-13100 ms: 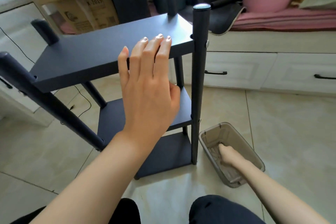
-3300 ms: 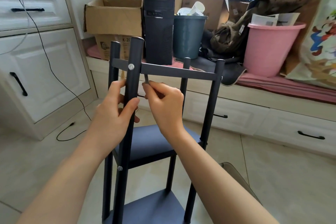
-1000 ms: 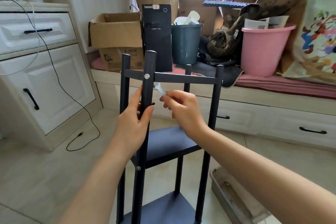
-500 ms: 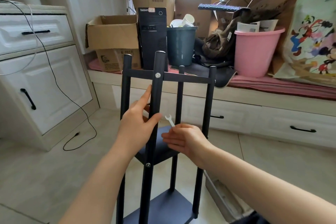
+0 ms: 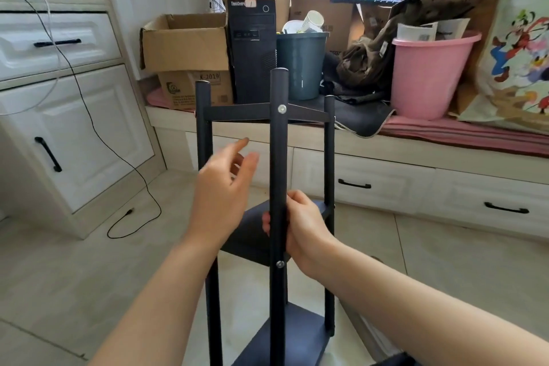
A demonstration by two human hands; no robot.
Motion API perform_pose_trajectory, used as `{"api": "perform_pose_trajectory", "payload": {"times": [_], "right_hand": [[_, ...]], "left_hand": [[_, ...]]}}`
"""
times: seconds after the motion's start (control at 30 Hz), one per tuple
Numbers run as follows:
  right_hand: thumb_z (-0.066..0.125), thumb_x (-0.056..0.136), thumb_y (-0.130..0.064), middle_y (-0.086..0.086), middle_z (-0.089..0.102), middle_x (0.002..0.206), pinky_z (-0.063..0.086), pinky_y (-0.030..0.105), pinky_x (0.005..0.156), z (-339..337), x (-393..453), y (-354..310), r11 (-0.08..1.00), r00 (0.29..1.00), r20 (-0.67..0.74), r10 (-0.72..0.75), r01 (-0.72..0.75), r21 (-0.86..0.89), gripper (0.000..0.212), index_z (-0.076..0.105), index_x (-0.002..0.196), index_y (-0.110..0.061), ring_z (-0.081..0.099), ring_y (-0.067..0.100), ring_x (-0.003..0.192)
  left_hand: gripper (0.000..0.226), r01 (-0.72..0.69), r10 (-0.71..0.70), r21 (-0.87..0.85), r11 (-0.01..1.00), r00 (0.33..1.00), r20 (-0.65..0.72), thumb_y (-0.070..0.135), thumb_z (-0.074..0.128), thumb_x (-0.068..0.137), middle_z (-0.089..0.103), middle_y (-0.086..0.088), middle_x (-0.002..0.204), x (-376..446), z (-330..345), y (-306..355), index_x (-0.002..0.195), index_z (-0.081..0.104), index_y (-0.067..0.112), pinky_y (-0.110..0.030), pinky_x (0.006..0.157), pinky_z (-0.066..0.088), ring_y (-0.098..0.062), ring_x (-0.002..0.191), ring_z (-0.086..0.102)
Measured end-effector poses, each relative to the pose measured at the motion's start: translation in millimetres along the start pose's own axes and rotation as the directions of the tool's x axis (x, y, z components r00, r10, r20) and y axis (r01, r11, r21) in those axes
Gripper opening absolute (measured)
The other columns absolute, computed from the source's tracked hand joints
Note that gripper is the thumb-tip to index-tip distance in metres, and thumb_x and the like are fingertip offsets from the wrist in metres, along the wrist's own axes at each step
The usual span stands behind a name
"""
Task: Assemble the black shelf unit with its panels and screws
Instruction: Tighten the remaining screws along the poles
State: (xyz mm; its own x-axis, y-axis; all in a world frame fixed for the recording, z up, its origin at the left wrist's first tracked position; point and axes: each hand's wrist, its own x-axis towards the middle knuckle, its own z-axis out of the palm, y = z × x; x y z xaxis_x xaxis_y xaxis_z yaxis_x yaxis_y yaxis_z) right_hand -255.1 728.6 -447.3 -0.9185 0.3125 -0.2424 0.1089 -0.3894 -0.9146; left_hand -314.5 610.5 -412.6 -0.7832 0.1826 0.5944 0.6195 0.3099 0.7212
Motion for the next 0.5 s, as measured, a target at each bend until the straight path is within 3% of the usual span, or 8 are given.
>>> {"api": "perform_pose_trajectory", "payload": {"times": [0.07, 0.17, 0.23, 0.3, 0.4, 0.5], "right_hand": [[0.037, 0.107, -0.021, 0.007, 0.062, 0.06, 0.049, 0.029, 0.053, -4.7, -1.4, -3.6, 1.0, 1.0, -0.006, 0.0, 0.0, -0.01, 0.023, 0.056, 0.101, -0.011, 0.058, 0.018, 0.054], [0.04, 0.106, -0.02, 0.008, 0.06, 0.06, 0.048, 0.027, 0.05, -11.1, -5.4, -6.7, 1.0, 1.0, -0.004, -0.005, 0.005, -0.003, 0.022, 0.057, 0.096, -0.01, 0.056, 0.018, 0.053], [0.041, 0.105, -0.018, 0.009, 0.06, 0.061, 0.046, 0.028, 0.051, -14.9, -7.9, -6.7, 1.0, 1.0, -0.006, -0.015, 0.015, -0.025, 0.022, 0.057, 0.093, -0.011, 0.054, 0.018, 0.053], [0.042, 0.104, -0.018, 0.009, 0.059, 0.061, 0.045, 0.027, 0.048, -17.2, -10.4, -6.1, 0.998, 1.0, -0.003, -0.031, 0.031, -0.052, 0.021, 0.056, 0.091, -0.011, 0.053, 0.018, 0.052], [0.044, 0.104, -0.019, 0.01, 0.058, 0.063, 0.043, 0.025, 0.045, -17.2, -13.5, -4.8, 0.998, 0.999, 0.016, -0.038, 0.039, -0.057, 0.018, 0.056, 0.093, -0.011, 0.052, 0.018, 0.05], [0.044, 0.103, -0.017, 0.01, 0.059, 0.062, 0.043, 0.025, 0.045, -16.5, -13.3, -4.4, 0.996, 0.999, 0.004, -0.05, 0.05, -0.071, 0.017, 0.057, 0.093, -0.011, 0.052, 0.018, 0.05]], "left_hand": [[0.038, 0.032, -0.026, 0.064, 0.997, 0.995, -0.1, 0.033, 0.057, 0.101, 0.056, 0.007, 0.103, 5.4, -6.7, -9.5, 0.136, 0.057, 0.019, -0.013, 0.082, 0.046, -0.003, 0.097, 0.055], [0.042, 0.142, -0.117, 0.119, 0.983, 0.974, -0.191, 0.024, 0.064, 0.096, 0.046, 0.003, 0.116, 11.6, -14.6, -24.4, 0.136, 0.051, 0.018, -0.031, 0.09, 0.044, -0.019, 0.11, 0.05], [0.051, 0.22, -0.207, 0.035, 0.975, 0.951, -0.23, 0.022, 0.069, 0.092, 0.039, 0.003, 0.121, 13.8, -18.8, -31.9, 0.137, 0.044, 0.021, -0.03, 0.089, 0.043, -0.017, 0.109, 0.049], [0.048, 0.3, -0.32, -0.119, 0.947, 0.918, -0.233, 0.023, 0.07, 0.093, 0.047, 0.006, 0.119, 15.0, -21.0, -37.9, 0.132, 0.044, 0.022, -0.032, 0.09, 0.048, -0.013, 0.102, 0.055], [0.021, 0.469, -0.516, -0.346, 0.813, 0.855, -0.055, 0.034, 0.066, 0.095, 0.066, 0.006, 0.101, 16.6, -22.8, -44.1, 0.11, 0.056, 0.023, -0.036, 0.087, 0.056, -0.011, 0.088, 0.068], [0.022, 0.564, -0.587, -0.531, 0.633, 0.796, 0.147, 0.035, 0.067, 0.095, 0.069, 0.001, 0.074, 16.8, -28.3, -51.3, 0.095, 0.065, 0.013, -0.029, 0.064, 0.058, -0.016, 0.063, 0.067]]}}
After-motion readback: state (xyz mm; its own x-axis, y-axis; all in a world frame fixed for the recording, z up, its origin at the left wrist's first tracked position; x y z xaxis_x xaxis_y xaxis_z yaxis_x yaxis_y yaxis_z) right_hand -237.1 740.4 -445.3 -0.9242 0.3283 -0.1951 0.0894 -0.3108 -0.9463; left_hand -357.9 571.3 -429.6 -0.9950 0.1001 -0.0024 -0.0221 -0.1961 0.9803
